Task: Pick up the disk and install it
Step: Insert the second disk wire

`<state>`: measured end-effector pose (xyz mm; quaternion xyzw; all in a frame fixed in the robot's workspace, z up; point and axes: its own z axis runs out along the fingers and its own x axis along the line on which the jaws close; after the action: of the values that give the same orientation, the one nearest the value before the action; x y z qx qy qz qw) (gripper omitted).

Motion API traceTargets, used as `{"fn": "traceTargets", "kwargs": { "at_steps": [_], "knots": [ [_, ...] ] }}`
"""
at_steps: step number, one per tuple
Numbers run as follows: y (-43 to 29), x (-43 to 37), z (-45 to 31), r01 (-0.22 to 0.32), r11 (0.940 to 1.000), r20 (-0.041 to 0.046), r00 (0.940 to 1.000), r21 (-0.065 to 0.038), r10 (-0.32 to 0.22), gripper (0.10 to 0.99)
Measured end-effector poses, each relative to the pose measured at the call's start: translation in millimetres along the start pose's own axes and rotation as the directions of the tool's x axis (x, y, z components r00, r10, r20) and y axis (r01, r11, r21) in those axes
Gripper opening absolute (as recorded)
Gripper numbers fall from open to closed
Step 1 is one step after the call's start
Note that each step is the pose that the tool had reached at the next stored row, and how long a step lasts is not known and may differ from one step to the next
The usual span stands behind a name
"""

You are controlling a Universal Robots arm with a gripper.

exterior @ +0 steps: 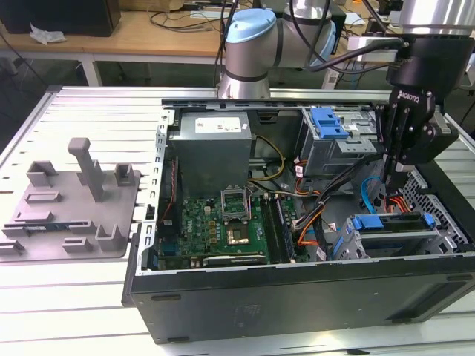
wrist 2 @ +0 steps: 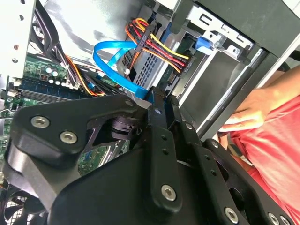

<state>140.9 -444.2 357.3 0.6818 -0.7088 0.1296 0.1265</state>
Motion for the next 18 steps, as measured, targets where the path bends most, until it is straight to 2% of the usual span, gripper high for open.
{"fn": "traceTargets", "kwargs": {
  "at_steps": [4, 5, 10, 11, 12, 14, 15, 17, 18],
  "knots": [
    [0.0, 0.3, 0.2, 0.000, 1.0000, 0.0010, 1.0000, 0.000, 0.000, 0.192],
    [0.0, 0.3, 0.3, 0.000, 1.0000, 0.0012, 1.0000, 0.000, 0.000, 0.161],
    [0.0, 0.4, 0.5, 0.000, 1.0000, 0.0022, 1.0000, 0.000, 0.000, 0.161],
    [-0.1, 1.5, 0.7, 0.000, 1.0000, 0.0076, 1.0000, 0.000, 0.000, 0.161],
    [-0.1, 3.6, 1.7, 0.000, 1.0000, 0.0193, 0.9998, 0.001, 0.000, 0.161],
    [-0.3, 7.1, 3.0, -0.001, 1.0000, 0.0302, 0.9995, 0.001, 0.001, 0.161],
    [-0.4, 9.5, 3.9, -0.001, 1.0000, 0.0387, 0.9992, 0.001, 0.001, 0.161],
    [-0.6, 15.9, 6.3, -0.001, 1.0000, 0.0612, 0.9981, 0.001, 0.001, 0.161],
    [-0.7, 17.8, 7.0, -0.001, 1.0000, 0.0679, 0.9977, 0.001, 0.001, 0.161]
  ]
}}
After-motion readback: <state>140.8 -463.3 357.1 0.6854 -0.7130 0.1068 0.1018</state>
